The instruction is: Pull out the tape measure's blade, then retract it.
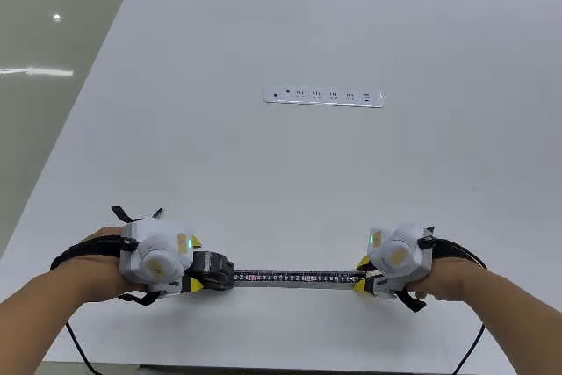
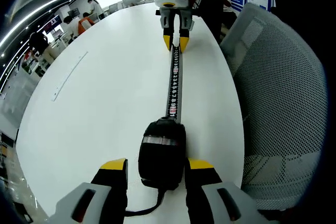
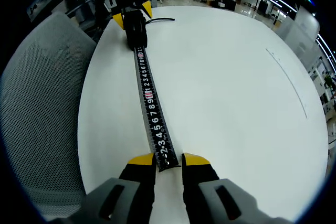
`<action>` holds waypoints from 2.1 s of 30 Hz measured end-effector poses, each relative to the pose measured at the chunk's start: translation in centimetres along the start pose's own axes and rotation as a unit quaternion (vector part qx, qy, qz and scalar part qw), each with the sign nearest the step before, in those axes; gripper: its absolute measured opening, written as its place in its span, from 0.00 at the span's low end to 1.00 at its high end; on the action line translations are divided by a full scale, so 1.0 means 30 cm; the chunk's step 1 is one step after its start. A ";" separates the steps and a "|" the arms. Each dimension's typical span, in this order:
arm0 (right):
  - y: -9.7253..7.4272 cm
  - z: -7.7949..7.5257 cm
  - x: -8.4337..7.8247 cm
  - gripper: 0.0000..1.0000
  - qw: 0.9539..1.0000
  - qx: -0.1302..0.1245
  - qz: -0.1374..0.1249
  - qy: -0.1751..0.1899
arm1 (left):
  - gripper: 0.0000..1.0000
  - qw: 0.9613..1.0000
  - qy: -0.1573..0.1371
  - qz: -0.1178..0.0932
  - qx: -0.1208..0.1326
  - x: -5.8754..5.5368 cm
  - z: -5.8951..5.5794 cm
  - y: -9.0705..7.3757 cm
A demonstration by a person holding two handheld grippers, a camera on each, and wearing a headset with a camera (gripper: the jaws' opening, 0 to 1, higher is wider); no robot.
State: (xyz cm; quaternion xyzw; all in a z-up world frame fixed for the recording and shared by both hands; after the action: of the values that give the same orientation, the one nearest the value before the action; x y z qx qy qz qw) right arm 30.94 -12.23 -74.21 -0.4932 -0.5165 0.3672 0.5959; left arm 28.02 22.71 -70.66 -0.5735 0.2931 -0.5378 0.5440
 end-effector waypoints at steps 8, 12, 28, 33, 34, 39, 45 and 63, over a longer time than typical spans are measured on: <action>-0.055 -0.014 -0.036 0.21 0.995 -0.043 -0.048 0.073 | 0.77 0.988 -0.144 -0.058 -0.011 -0.063 -0.005 -0.007; -0.080 0.000 -0.056 0.35 0.992 -0.041 -0.066 0.104 | 0.87 0.979 -0.190 -0.074 -0.013 -0.082 -0.010 -0.009; -0.147 0.107 -0.200 0.63 0.972 -0.067 -0.115 0.196 | 1.00 0.925 -0.346 -0.153 0.007 -0.182 -0.054 -0.062; -0.167 0.139 -0.227 0.72 0.963 -0.065 -0.135 0.222 | 1.00 0.916 -0.362 -0.172 0.009 -0.196 -0.100 -0.077; -0.171 0.146 -0.232 0.74 0.961 -0.067 -0.138 0.228 | 1.00 0.915 -0.363 -0.174 0.012 -0.199 -0.107 -0.080; -0.182 0.189 -0.271 0.82 0.957 -0.080 -0.140 0.243 | 1.00 0.903 -0.387 -0.184 0.020 -0.232 -0.139 -0.096; -0.203 0.236 -0.316 0.88 0.946 -0.086 -0.158 0.269 | 1.00 0.895 -0.394 -0.204 0.043 -0.253 -0.173 -0.145; -0.254 0.336 -0.420 0.97 0.925 -0.103 -0.190 0.312 | 1.00 0.896 -0.396 -0.200 0.033 -0.269 -0.247 -0.155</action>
State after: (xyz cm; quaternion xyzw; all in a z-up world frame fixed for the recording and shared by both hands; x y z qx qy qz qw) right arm 18.06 -23.91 -70.23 -0.5341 -0.4237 0.0196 0.7313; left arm 17.91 28.96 -69.97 -0.7673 -0.0853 -0.3728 0.5148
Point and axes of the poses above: the centre of the closed fingertips' face, and the gripper's own axes: y roughly forward along the fingers, z roughly to its left, x roughly out of its top, the point moved 9 cm from there along -y, roughly backward along the fingers, and after that the axes turned 13 degrees about z, right-handed, at the moved point
